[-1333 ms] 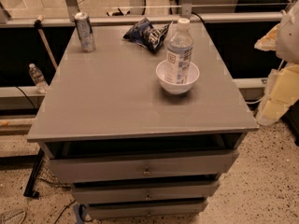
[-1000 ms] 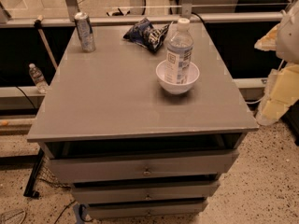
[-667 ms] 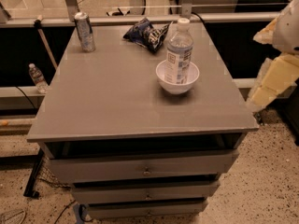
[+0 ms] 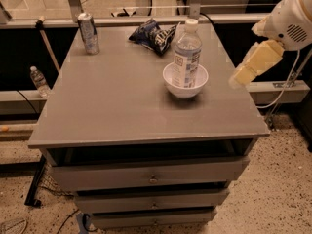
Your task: Pick blue plastic bottle from white bowl and place on counter
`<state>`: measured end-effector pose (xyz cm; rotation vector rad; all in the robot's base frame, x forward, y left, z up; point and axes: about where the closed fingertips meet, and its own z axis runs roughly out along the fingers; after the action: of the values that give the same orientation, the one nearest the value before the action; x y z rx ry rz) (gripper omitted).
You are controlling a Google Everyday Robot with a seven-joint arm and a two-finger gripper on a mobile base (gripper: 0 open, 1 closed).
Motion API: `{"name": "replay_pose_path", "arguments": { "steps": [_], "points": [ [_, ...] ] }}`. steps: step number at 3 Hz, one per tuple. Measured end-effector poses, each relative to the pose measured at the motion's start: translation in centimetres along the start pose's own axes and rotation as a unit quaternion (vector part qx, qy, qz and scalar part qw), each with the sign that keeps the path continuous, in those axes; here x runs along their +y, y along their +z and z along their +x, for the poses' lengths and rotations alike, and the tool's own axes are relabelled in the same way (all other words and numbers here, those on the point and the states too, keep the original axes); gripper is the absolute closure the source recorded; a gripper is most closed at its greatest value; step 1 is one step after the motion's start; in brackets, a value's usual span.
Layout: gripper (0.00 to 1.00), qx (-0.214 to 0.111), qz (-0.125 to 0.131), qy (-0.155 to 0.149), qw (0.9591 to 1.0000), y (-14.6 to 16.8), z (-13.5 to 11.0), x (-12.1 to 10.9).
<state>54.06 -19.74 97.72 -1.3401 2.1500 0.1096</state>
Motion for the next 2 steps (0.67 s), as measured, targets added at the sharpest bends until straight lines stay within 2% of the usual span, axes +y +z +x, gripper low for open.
{"name": "replay_pose_path", "arguments": {
  "steps": [1,2],
  "points": [
    [0.00,0.000,0.000,0.000,1.0000,0.0,0.0,0.0],
    [0.00,0.003,-0.001,0.006,1.0000,1.3,-1.0,-0.1]
  ]
}}
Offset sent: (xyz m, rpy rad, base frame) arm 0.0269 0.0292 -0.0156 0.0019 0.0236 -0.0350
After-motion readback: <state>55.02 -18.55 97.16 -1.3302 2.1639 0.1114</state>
